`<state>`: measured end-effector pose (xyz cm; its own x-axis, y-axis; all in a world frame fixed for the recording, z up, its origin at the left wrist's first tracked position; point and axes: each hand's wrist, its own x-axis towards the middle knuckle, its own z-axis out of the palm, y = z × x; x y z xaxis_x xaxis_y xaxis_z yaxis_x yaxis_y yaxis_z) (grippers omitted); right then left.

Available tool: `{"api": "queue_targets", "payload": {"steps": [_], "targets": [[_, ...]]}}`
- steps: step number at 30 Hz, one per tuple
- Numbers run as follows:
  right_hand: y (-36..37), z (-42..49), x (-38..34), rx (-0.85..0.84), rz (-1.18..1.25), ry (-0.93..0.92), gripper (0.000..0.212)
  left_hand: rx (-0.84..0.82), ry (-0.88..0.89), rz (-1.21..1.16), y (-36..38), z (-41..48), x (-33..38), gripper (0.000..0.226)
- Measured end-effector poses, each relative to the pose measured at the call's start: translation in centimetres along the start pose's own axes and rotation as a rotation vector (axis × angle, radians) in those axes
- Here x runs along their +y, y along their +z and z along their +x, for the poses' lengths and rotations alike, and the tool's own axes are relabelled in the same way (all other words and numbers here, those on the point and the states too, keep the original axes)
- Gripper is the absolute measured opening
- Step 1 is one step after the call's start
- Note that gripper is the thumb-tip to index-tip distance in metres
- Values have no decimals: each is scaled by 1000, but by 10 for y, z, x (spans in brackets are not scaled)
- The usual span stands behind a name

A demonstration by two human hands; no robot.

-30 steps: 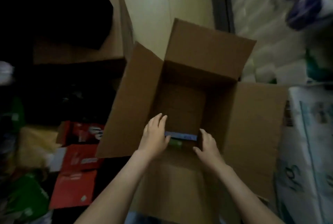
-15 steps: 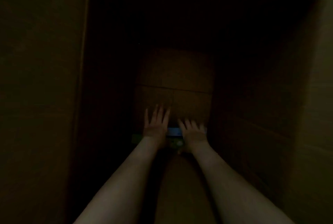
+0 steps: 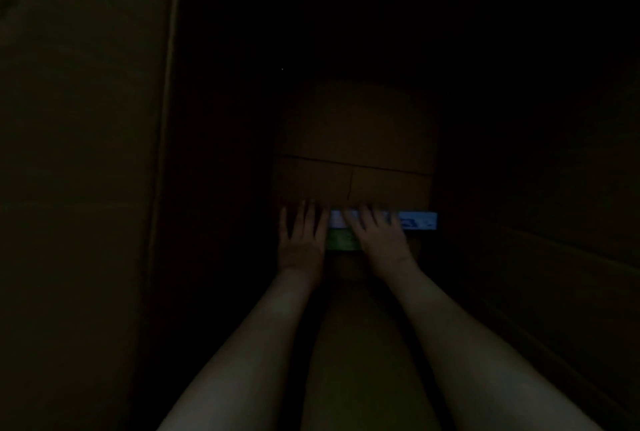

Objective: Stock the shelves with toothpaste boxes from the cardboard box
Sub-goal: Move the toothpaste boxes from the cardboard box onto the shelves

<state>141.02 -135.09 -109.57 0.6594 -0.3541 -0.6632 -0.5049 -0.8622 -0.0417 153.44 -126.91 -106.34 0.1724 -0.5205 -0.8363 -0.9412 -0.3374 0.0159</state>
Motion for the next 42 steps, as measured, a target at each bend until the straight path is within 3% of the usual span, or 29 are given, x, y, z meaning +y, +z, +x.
{"api": "queue_targets", "payload": {"steps": [2,8,11,13,15,19,22,26,29,32,34,36,39,42], "targets": [[-15,8,3,-16,58,61,81,6,-25,-22,-8,-7,1,83],[-123,-46,-2,-130,548,96,92,110,55,62,-80,-84,-5,89],[-209,-108,-1,-187,667,25,89,346,142,124,-130,-159,-21,80],[-273,-154,0,-221,746,-2,87,554,249,178,-162,-210,-33,53],[-336,-198,-1,-275,772,-44,84,656,310,141,-199,-266,-44,38],[-458,-280,-13,-439,872,-140,71,727,335,110,-269,-384,-68,53],[-535,-337,-31,-567,1023,-151,36,763,240,73,-303,-475,-87,41],[-602,-377,-67,-721,1020,-191,61,813,52,89,-316,-581,-105,26],[-640,-389,-99,-723,832,-218,50,781,-134,39,-303,-643,-125,34],[-665,-396,-129,-574,555,-299,39,713,-340,-109,-281,-702,-140,29],[-677,-406,-148,-450,532,-371,38,701,-495,-224,-264,-736,-150,30],[-684,-418,-172,-412,718,-446,38,672,-579,-341,-248,-767,-159,35],[-687,-435,-217,-356,1009,-534,18,646,-670,-453,-229,-813,-175,44],[-687,-443,-268,-307,1084,-585,28,663,-724,-533,-211,-860,-194,44]]}}
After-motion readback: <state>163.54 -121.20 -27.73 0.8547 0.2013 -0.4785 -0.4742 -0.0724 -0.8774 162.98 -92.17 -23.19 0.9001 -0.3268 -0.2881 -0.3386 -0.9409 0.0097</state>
